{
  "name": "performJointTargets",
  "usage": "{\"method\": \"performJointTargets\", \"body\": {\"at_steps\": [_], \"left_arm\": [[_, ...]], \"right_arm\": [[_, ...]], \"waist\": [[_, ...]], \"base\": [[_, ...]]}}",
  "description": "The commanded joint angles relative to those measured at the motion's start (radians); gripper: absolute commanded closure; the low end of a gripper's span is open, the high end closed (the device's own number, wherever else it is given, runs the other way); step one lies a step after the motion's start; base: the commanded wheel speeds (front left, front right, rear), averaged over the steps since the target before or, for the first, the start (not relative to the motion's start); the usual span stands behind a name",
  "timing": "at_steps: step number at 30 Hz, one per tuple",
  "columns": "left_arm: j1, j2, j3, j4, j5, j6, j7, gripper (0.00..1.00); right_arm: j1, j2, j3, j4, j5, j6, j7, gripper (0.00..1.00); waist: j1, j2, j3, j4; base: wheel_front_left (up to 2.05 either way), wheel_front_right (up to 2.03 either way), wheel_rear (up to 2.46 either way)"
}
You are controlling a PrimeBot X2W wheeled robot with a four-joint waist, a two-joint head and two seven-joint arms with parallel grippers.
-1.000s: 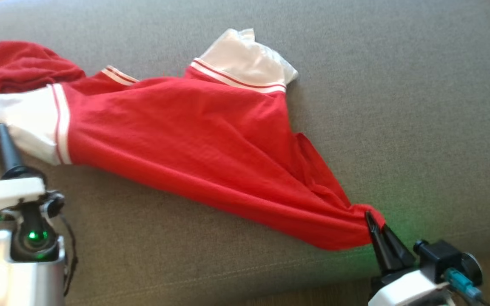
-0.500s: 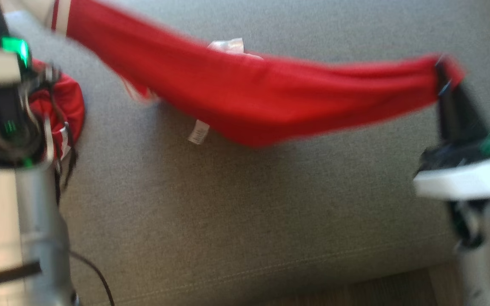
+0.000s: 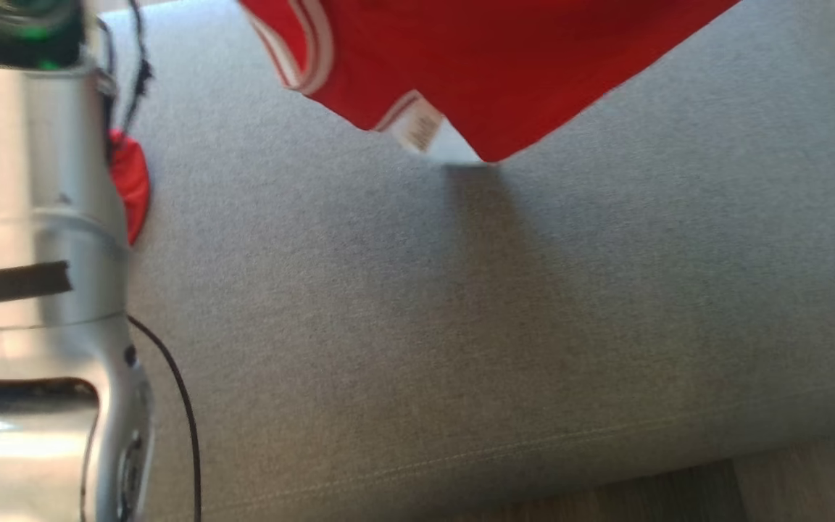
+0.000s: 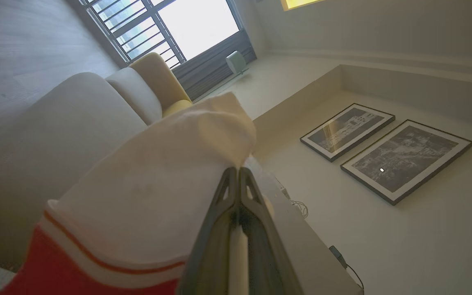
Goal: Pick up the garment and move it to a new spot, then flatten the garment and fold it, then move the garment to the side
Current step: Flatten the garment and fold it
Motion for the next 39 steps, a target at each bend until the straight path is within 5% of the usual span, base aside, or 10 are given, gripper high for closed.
{"method": "performJointTargets", "body": {"at_steps": [1, 2, 4, 5, 12, 18, 27, 39], "left_arm": [[-0.011, 0.027, -0.007, 0.024, -0.004, 0.008, 0.002, 1.0], [-0.006, 0.023, -0.014, 0.05, -0.003, 0.01, -0.002, 1.0], [0.0, 0.017, -0.027, 0.099, -0.006, 0.005, -0.017, 1.0], [0.001, 0.014, -0.035, 0.123, -0.007, -0.001, -0.027, 1.0], [0.007, 0.006, -0.052, 0.245, -0.018, -0.083, -0.128, 1.0], [0.018, 0.023, -0.021, 0.351, -0.007, -0.154, -0.226, 1.0], [0.035, 0.053, 0.034, 0.411, 0.014, -0.232, -0.263, 1.0], [0.029, 0.048, 0.055, 0.42, 0.041, -0.264, -0.267, 1.0]], "right_arm": [[-0.078, 0.019, 0.018, 0.08, -0.019, 0.0, 0.04, 1.0], [-0.107, 0.026, 0.025, 0.146, -0.024, 0.0, 0.06, 1.0], [-0.168, 0.033, 0.056, 0.268, -0.027, 0.0, 0.061, 0.69], [-0.197, 0.036, 0.058, 0.324, -0.033, 0.0, 0.04, 0.0], [-0.295, 0.095, 0.1, 0.601, -0.051, 0.0, -0.068, 0.0], [-0.265, 0.141, 0.193, 0.715, 0.024, 0.0, -0.11, 0.0], [0.032, 0.183, 0.495, 0.492, 0.248, 0.0, -0.185, 0.0], [0.132, 0.192, 0.551, 0.441, 0.242, 0.0, -0.264, 0.0]], "waist": [[0.0, 0.0, 0.027, 0.023], [0.0, 0.0, 0.038, 0.034], [0.0, 0.0, 0.066, 0.056], [0.0, 0.0, 0.081, 0.069], [0.0, 0.0, 0.148, 0.096], [0.0, 0.0, 0.152, 0.071], [0.0, 0.0, 0.176, 0.045], [0.0, 0.0, 0.195, 0.06]], "base": [[0.0, 0.0, 0.0], [0.0, 0.0, 0.0], [0.0, 0.0, 0.0], [0.0, 0.0, 0.0], [0.0, 0.0, 0.0], [0.0, 0.0, 0.0], [0.0, 0.0, 0.0], [0.0, 0.0, 0.0]]}}
